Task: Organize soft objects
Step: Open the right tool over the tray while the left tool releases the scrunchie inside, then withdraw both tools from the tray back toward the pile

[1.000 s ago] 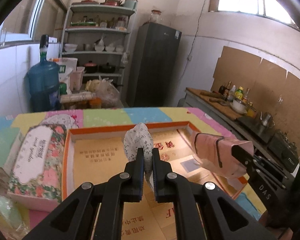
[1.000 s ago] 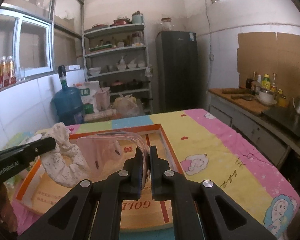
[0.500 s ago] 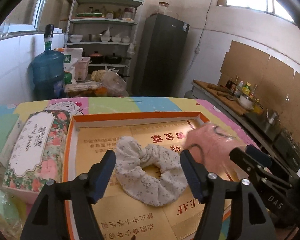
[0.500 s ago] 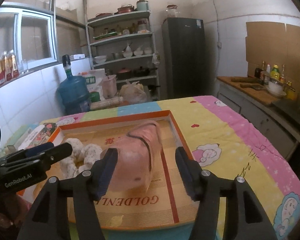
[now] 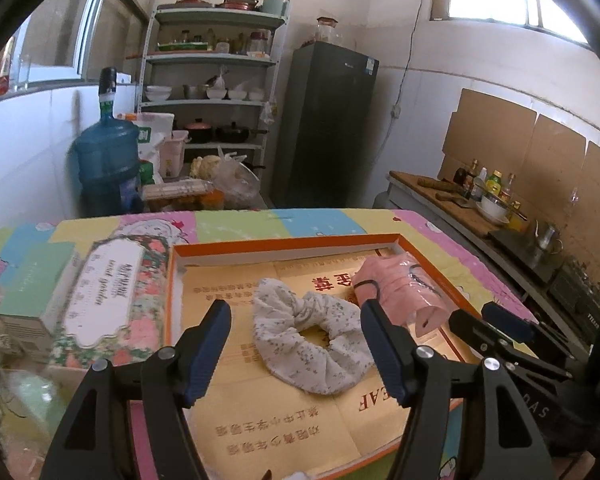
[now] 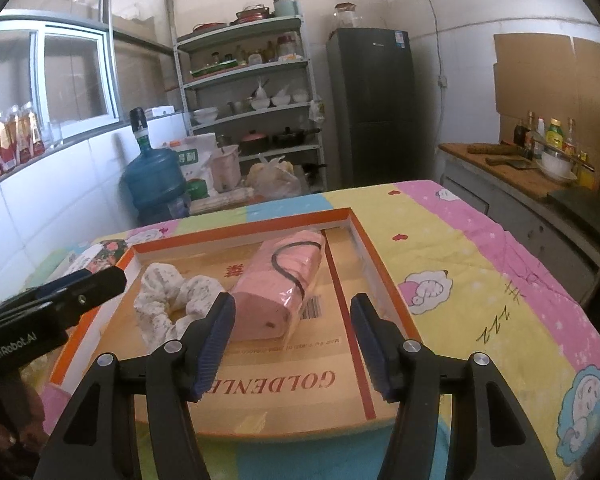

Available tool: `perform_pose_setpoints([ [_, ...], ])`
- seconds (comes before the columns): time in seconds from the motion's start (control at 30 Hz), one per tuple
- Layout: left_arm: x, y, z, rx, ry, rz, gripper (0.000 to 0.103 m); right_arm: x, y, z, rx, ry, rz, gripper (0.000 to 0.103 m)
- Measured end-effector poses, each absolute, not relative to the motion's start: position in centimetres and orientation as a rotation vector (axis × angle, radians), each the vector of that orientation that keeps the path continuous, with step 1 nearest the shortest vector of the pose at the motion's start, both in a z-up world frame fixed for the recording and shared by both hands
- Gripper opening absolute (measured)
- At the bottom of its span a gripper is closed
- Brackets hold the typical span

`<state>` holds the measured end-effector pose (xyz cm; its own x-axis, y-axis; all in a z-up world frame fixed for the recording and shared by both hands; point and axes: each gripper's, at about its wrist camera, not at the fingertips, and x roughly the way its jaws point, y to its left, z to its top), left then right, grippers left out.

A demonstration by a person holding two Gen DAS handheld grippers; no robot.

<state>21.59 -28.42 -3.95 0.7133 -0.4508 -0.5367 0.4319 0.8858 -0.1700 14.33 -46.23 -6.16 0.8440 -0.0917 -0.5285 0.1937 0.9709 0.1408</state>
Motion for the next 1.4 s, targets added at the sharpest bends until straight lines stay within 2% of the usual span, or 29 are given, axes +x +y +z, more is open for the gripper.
perform_pose_setpoints([
  [0.67,16.6,-21.1,-0.8,0.012,0.51,-0.344,0.067,11.3,-38.6,-2.4,0.133,0.483,-0.084,0.063],
  [1.4,13.1,-11.6,0.0,-0.03,0.47,-0.278,0.067,10.0,-28.1,-0.4,0.052,0.46,0.009,0.063],
])
